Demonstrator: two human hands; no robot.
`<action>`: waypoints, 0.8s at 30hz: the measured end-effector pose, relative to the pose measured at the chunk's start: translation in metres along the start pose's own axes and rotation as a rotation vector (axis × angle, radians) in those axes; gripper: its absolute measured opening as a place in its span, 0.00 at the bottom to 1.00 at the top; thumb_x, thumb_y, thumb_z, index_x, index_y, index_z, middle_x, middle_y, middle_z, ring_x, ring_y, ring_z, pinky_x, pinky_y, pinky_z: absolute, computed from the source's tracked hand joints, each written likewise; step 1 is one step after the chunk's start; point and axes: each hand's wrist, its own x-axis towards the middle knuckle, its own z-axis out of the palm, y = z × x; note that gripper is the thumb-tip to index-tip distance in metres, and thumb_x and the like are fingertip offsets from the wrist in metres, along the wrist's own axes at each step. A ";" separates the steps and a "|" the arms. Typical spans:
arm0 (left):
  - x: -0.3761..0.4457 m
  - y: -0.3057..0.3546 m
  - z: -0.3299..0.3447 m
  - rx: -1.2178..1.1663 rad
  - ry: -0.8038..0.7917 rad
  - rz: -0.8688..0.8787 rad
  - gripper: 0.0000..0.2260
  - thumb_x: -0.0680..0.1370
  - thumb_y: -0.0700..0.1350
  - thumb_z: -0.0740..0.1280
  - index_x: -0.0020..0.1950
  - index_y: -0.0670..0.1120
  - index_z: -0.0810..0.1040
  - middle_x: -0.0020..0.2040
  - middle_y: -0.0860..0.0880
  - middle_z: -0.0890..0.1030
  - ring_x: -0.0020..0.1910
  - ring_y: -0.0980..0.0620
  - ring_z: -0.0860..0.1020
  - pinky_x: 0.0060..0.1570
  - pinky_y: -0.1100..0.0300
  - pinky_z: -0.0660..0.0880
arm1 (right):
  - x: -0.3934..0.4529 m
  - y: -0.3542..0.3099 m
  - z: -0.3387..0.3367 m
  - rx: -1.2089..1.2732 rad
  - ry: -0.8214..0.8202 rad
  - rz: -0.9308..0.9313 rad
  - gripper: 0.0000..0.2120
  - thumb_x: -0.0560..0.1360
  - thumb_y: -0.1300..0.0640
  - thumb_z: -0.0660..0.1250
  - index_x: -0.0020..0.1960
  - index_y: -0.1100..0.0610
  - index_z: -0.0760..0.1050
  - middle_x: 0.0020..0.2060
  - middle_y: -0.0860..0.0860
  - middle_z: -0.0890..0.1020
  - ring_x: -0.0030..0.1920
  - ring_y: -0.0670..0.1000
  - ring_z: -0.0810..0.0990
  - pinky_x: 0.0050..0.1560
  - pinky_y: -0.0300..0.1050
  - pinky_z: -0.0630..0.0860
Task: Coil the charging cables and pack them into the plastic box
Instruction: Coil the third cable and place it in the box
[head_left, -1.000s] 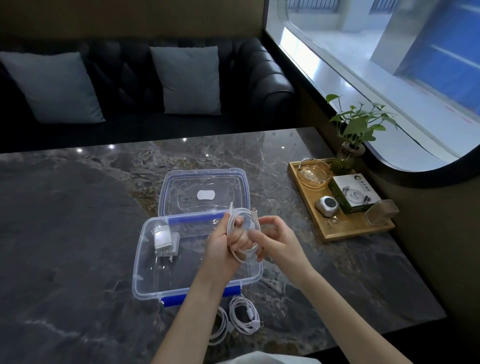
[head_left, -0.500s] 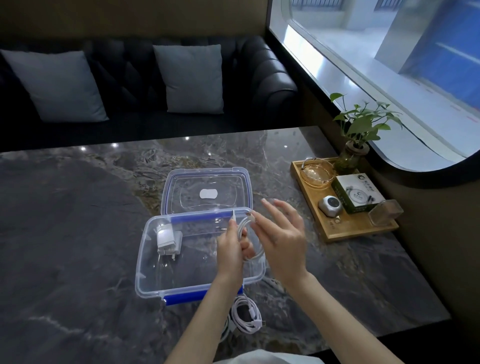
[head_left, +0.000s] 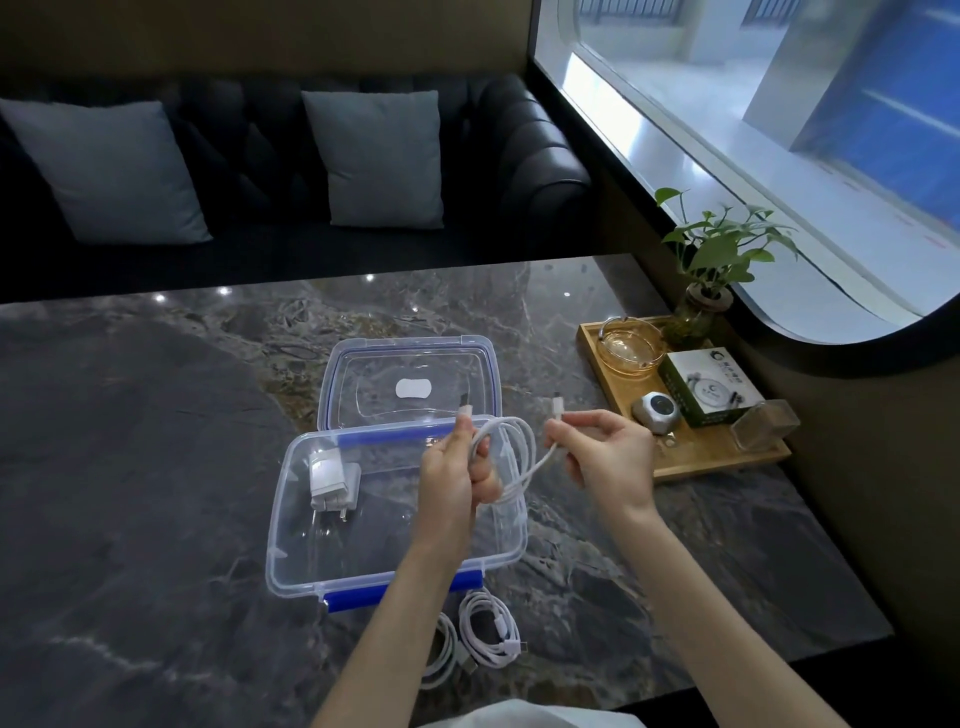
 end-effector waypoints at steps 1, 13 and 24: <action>-0.001 0.001 0.000 0.030 -0.027 0.007 0.20 0.80 0.51 0.54 0.31 0.44 0.69 0.19 0.56 0.60 0.18 0.58 0.58 0.21 0.65 0.57 | 0.002 0.000 -0.002 -0.105 -0.071 -0.001 0.07 0.69 0.61 0.73 0.46 0.61 0.81 0.32 0.56 0.84 0.23 0.45 0.74 0.22 0.34 0.70; 0.000 -0.001 -0.006 -0.081 -0.077 -0.201 0.21 0.81 0.49 0.54 0.29 0.45 0.68 0.18 0.56 0.60 0.16 0.59 0.57 0.21 0.66 0.55 | 0.017 -0.011 -0.023 -0.219 -0.789 0.008 0.10 0.73 0.68 0.65 0.51 0.59 0.81 0.32 0.50 0.83 0.28 0.45 0.76 0.30 0.34 0.74; 0.003 -0.004 -0.007 -0.014 -0.086 -0.228 0.20 0.81 0.50 0.52 0.32 0.45 0.67 0.18 0.56 0.61 0.17 0.59 0.59 0.22 0.66 0.57 | 0.002 0.010 -0.001 -0.067 -0.589 -0.013 0.17 0.68 0.63 0.73 0.55 0.57 0.73 0.46 0.55 0.83 0.47 0.56 0.82 0.51 0.51 0.79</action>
